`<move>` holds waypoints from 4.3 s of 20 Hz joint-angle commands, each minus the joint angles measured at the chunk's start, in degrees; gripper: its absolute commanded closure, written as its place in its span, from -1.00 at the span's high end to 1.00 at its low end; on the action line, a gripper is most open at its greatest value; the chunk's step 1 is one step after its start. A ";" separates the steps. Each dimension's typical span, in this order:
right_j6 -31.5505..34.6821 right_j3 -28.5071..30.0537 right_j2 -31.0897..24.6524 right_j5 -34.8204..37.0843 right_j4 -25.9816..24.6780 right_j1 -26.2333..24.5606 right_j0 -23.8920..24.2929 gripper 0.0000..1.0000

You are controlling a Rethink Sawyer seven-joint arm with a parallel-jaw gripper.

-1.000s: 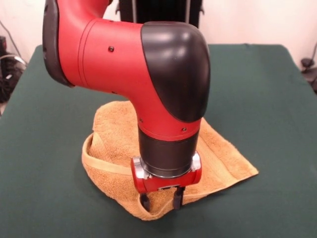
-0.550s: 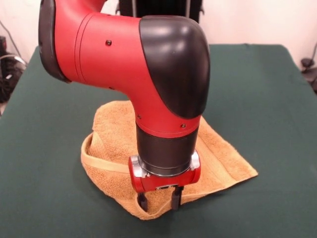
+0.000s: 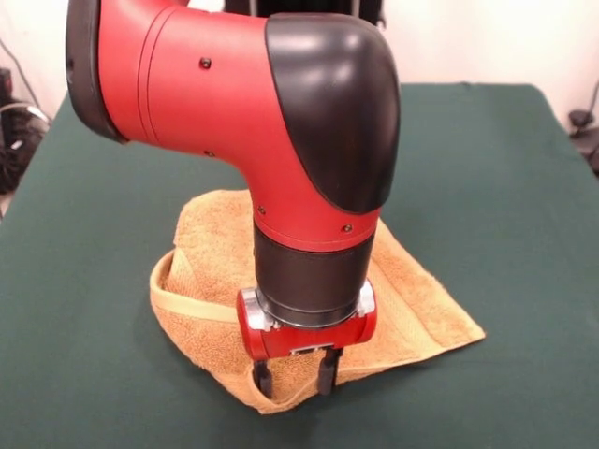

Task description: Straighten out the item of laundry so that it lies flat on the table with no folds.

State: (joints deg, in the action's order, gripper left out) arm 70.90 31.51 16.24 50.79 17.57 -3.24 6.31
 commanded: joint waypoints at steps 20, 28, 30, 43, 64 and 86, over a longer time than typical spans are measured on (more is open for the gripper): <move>3.97 6.39 -4.46 2.70 -2.85 1.74 0.46 1.00; 3.75 13.06 -4.69 6.65 -1.97 10.12 -0.34 1.00; 3.90 13.72 -4.60 8.62 -1.71 12.22 -0.71 1.00; 3.81 12.61 -6.12 6.25 -3.43 11.43 -0.42 1.00; 2.21 5.16 -6.86 0.76 -5.63 3.57 2.87 1.00; 0.56 -1.54 -6.67 4.24 -5.56 0.22 3.92 1.00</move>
State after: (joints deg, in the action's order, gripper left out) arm 70.90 27.76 16.23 53.81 12.65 -3.64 11.78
